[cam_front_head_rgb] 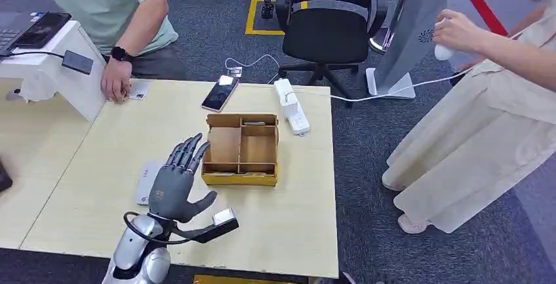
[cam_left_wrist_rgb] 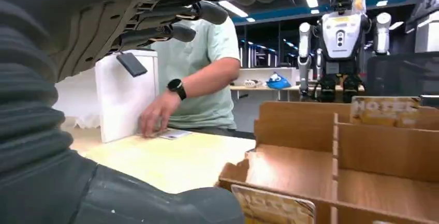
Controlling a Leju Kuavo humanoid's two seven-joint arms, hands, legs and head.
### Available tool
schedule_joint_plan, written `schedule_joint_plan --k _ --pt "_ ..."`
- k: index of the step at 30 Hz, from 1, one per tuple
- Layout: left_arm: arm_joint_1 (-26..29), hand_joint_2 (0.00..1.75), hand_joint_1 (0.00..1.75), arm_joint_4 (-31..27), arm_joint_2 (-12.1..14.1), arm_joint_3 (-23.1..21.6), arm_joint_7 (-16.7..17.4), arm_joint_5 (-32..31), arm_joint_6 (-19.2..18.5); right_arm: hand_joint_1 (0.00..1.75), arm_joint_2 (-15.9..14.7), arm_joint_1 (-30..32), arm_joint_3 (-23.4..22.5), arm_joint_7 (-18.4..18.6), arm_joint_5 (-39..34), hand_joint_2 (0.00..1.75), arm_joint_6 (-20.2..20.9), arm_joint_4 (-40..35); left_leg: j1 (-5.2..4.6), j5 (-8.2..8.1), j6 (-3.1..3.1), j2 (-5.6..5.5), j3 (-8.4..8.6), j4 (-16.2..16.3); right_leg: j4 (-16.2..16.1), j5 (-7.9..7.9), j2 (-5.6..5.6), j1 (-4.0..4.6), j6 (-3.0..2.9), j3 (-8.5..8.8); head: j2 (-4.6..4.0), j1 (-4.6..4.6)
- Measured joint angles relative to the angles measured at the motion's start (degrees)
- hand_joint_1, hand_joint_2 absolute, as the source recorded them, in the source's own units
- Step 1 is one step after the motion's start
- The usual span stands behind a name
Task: Pass the card to the sensor for recognition and then transmit it.
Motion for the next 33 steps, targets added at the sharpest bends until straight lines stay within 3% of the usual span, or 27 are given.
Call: schedule_joint_plan --k 12,33 --pt "0.0 1.75 0.0 4.3 2.6 -5.0 2.1 -1.8 0.5 0.0 0.0 -0.4 0.1 -0.5 0.0 0.0 0.0 0.8 0.0 0.0 0.0 0.0 0.01 0.0 0.0 0.0 0.0 0.0 0.0 0.0 0.0 -0.02" --pt "-3.1 1.75 0.0 8.1 2.9 -6.5 3.3 -4.8 1.4 0.0 0.1 -0.5 0.9 -0.5 0.0 0.0 0.1 1.4 0.0 0.0 0.0 0.0 0.01 0.0 0.0 0.0 0.0 0.0 0.0 0.01 0.0 0.0"
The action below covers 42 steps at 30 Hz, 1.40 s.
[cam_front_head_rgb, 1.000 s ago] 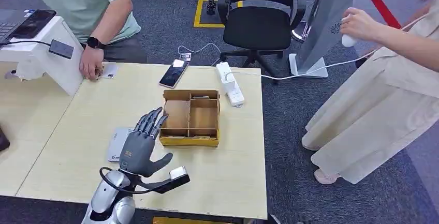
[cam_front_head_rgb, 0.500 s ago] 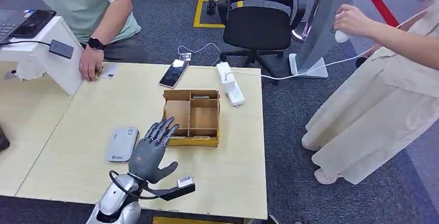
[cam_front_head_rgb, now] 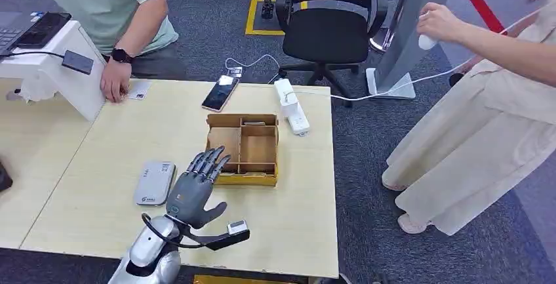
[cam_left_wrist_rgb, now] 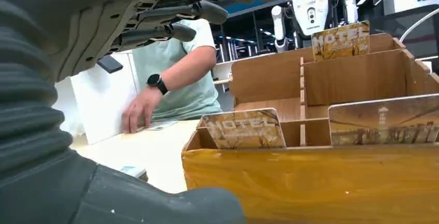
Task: Pass the card to the sensor for recognition and then transmit it.
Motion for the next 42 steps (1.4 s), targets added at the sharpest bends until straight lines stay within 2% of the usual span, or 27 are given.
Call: schedule_joint_plan --k 22,34,42 --pt "-2.0 1.75 0.0 3.8 -1.2 -0.3 1.9 -0.8 0.0 0.0 0.4 -0.2 0.3 -0.4 0.0 0.0 0.0 0.3 0.0 0.0 0.0 0.0 0.0 0.0 0.0 0.0 0.0 0.0 0.0 0.0 0.0 0.0" --pt "-4.1 1.75 0.0 6.8 -1.6 -0.3 3.1 -5.4 4.0 0.0 0.4 -0.3 0.6 0.0 0.0 0.0 0.8 0.3 0.0 0.0 0.0 0.0 0.0 0.0 0.0 0.01 0.0 0.0 0.0 0.0 0.0 -0.02" --pt "-4.5 1.75 0.0 7.7 -2.0 -0.3 3.5 -6.9 5.2 0.0 0.5 -0.4 0.6 0.0 0.0 0.0 0.8 0.3 0.0 0.0 0.0 0.0 0.0 0.0 0.0 0.01 0.0 0.0 0.0 0.0 0.02 0.0"
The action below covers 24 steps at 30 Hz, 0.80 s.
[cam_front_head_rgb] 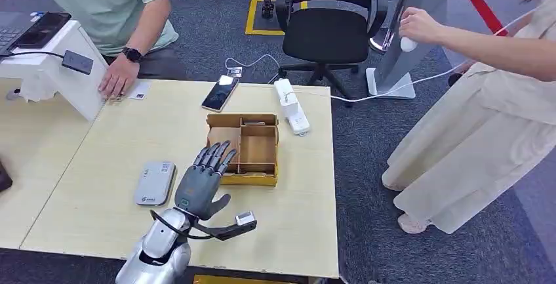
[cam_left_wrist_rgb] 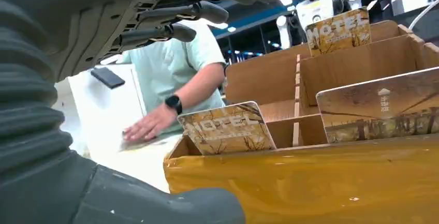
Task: Pass the card to the sensor for recognition and then transmit it.
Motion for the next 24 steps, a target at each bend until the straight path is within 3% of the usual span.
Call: schedule_joint_plan --k 8,14,24 --pt "-0.3 1.75 0.0 0.1 -0.3 0.0 0.5 -1.3 0.6 0.0 0.0 0.0 0.0 0.0 0.0 0.0 0.1 0.0 0.0 0.0 0.0 0.0 0.0 0.0 0.0 0.0 0.0 0.0 0.0 0.0 -0.02 0.0" --pt "-0.4 1.75 0.0 0.7 -0.6 0.0 0.3 0.7 -2.6 0.0 0.0 0.0 0.0 -0.1 0.0 0.0 0.0 0.0 0.0 0.0 0.0 0.0 0.0 0.0 0.0 0.0 0.0 0.0 0.0 0.0 -0.02 0.0" --pt "-0.5 1.75 0.0 2.3 -0.8 0.6 1.5 1.7 -3.4 0.0 0.0 0.2 0.0 -0.2 0.0 0.0 -0.3 0.0 0.0 0.0 0.0 0.0 0.0 0.0 0.0 0.0 0.0 0.0 0.0 0.0 -0.02 -0.02"
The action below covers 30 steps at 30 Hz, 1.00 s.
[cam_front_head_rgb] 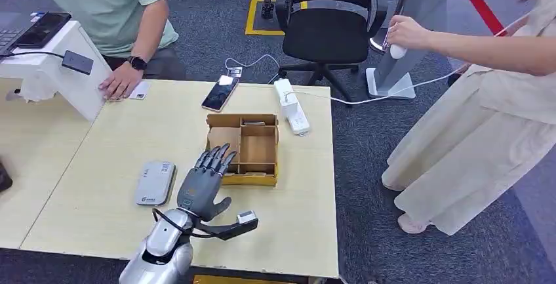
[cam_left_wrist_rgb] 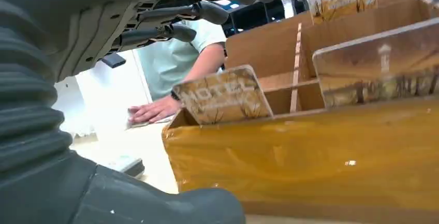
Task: Pass the card to the sensor for recognition and then transmit it.
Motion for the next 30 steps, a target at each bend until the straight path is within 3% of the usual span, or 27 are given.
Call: schedule_joint_plan --k 19,30 --pt "-0.9 1.75 0.0 0.9 -0.1 2.2 0.2 -3.7 5.0 0.0 0.0 0.0 0.0 0.0 0.0 0.0 0.2 0.1 0.0 0.0 0.0 0.0 0.0 0.0 0.0 0.0 0.0 0.0 0.0 0.0 0.0 0.0" --pt "-1.0 1.75 0.0 -0.6 -1.5 3.0 0.2 -4.7 5.2 0.0 0.0 0.0 0.0 0.1 0.0 0.0 0.3 0.1 -0.01 0.0 0.0 0.0 0.0 0.0 0.0 0.0 0.0 0.0 0.0 0.0 0.02 0.0"
